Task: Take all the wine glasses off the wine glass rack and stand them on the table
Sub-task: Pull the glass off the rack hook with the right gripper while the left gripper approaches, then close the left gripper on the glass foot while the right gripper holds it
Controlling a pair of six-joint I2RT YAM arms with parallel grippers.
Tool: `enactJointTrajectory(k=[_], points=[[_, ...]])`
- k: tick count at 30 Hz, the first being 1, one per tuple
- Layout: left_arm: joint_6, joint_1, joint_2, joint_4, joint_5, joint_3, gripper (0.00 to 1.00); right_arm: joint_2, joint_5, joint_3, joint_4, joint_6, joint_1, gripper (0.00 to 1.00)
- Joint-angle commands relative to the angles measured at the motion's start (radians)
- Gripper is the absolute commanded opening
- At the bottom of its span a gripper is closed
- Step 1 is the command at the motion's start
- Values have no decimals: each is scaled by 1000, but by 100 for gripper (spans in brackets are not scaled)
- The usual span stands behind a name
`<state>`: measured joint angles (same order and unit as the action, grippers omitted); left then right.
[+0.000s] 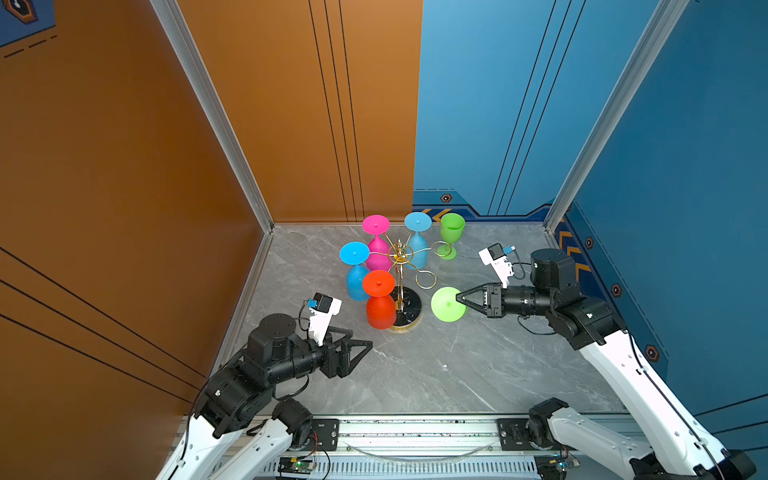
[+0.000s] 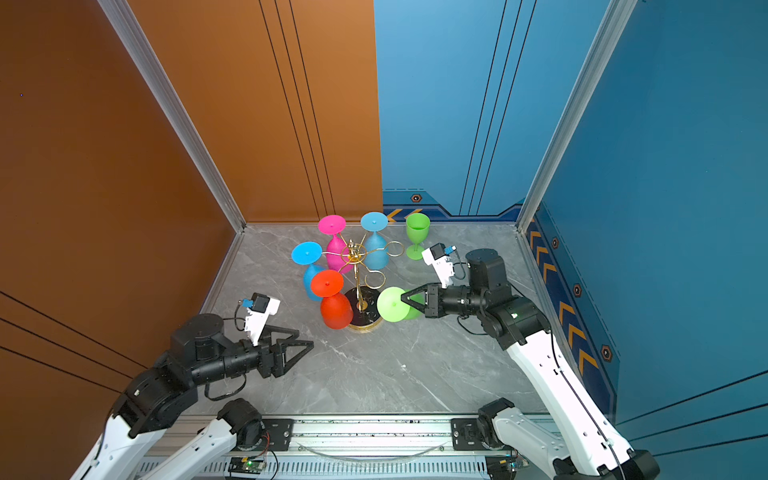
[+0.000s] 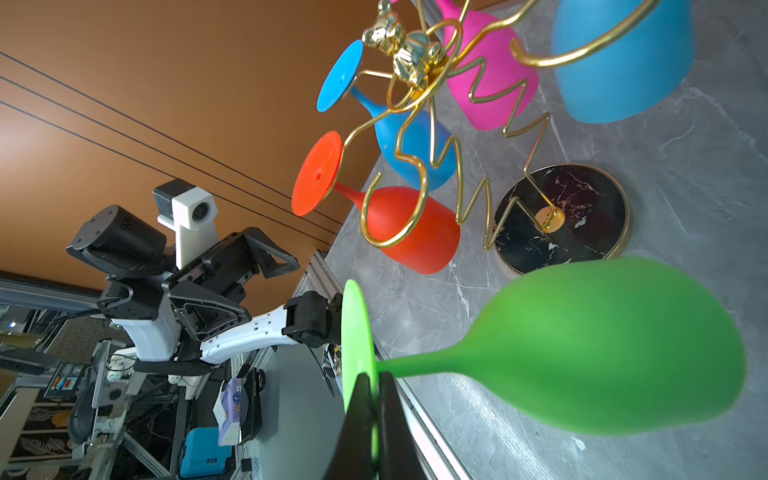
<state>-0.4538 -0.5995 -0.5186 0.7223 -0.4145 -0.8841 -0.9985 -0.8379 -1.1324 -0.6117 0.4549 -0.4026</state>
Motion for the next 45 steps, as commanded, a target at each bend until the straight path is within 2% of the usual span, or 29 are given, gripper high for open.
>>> enactJointTrajectory(k=[1, 12, 17, 20, 26, 33, 40, 45], points=[[-14, -70, 6, -58, -16, 17, 77, 14, 0, 19, -22, -58, -48, 0], [-10, -382, -128, -204, 159, 12, 66, 4, 81, 35, -21, -106, -242, 0], [-6, -447, -190, -253, 205, -2, 57, 8, 85, 39, -18, -128, -292, 0], [-5, -472, -212, -295, 213, 3, 51, 10, 75, 46, -17, -144, -336, 0], [-5, -496, -249, -336, 200, 3, 47, 22, 69, 54, -7, -159, -370, 0], [-9, -506, -271, -375, 163, 2, 38, 31, 66, 68, 4, -160, -380, 0], [-8, -508, -285, -388, 132, 9, 21, 40, 73, 78, 3, -161, -382, 0], [-11, -509, -306, -405, 96, 10, 18, 49, 76, 85, 3, -162, -382, 0]])
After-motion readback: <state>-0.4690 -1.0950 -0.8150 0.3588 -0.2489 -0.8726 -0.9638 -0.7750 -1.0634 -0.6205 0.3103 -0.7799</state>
